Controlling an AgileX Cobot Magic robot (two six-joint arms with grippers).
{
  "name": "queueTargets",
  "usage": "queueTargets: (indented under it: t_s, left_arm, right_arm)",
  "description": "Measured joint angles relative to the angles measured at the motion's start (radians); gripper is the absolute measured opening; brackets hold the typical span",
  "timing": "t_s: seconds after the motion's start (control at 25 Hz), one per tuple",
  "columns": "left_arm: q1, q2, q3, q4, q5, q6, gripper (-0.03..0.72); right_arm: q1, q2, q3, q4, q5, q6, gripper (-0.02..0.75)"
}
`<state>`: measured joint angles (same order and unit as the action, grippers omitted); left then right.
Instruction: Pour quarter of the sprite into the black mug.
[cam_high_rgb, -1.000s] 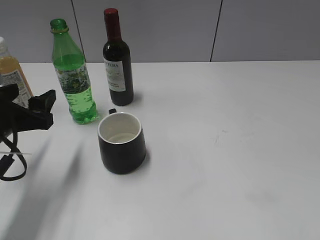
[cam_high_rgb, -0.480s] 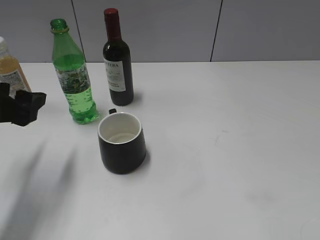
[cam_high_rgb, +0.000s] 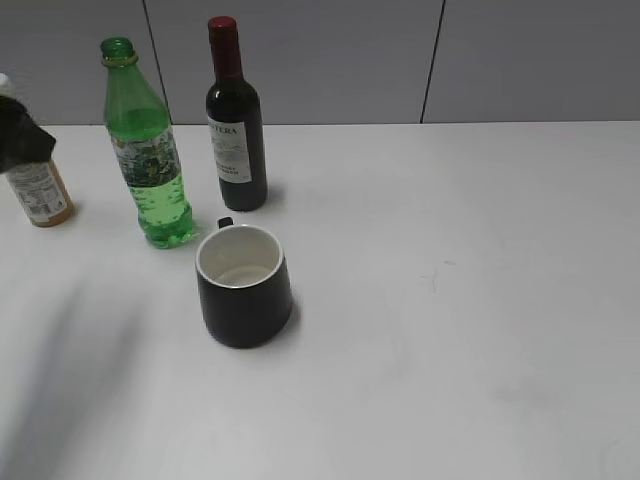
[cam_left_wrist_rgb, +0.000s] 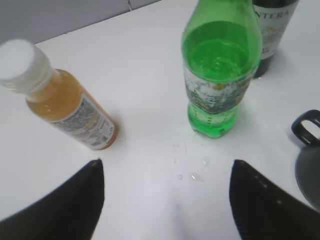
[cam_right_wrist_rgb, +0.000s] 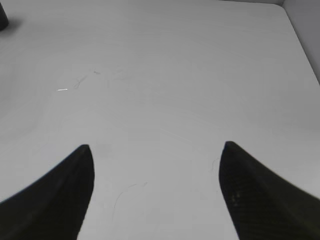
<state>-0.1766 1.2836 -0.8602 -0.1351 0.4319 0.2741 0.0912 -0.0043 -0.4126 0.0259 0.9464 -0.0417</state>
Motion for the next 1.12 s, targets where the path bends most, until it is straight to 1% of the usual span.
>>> queueTargets:
  t_s: [0.08, 0.16, 0.24, 0.36, 0.52, 0.64, 0.84, 1.12]
  left_arm:
    - [0.0, 0.0, -0.072, 0.069, 0.096, -0.079, 0.593]
    - [0.002, 0.0, -0.143, 0.116, 0.19, -0.111, 0.592]
    - [0.015, -0.001, -0.192, 0.135, 0.253, -0.123, 0.592]
    - [0.061, -0.005, -0.225, 0.135, 0.315, -0.13, 0.592]
    - [0.14, -0.012, -0.226, 0.142, 0.419, -0.132, 0.592]
    - [0.173, -0.044, -0.226, 0.145, 0.483, -0.132, 0.591]
    - [0.179, -0.16, -0.202, 0.117, 0.536, -0.121, 0.591]
    - [0.179, -0.379, -0.04, 0.096, 0.54, -0.09, 0.591]
  right_arm:
    - [0.0, 0.0, 0.0, 0.0, 0.0, 0.0, 0.59]
    - [0.0, 0.0, 0.0, 0.0, 0.0, 0.0, 0.59]
    - [0.0, 0.0, 0.0, 0.0, 0.0, 0.0, 0.59]
    - [0.0, 0.0, 0.0, 0.0, 0.0, 0.0, 0.59]
    - [0.0, 0.0, 0.0, 0.0, 0.0, 0.0, 0.59]
    - [0.0, 0.0, 0.0, 0.0, 0.0, 0.0, 0.59]
    - [0.0, 0.0, 0.0, 0.0, 0.0, 0.0, 0.59]
    - [0.0, 0.0, 0.0, 0.0, 0.0, 0.0, 0.59]
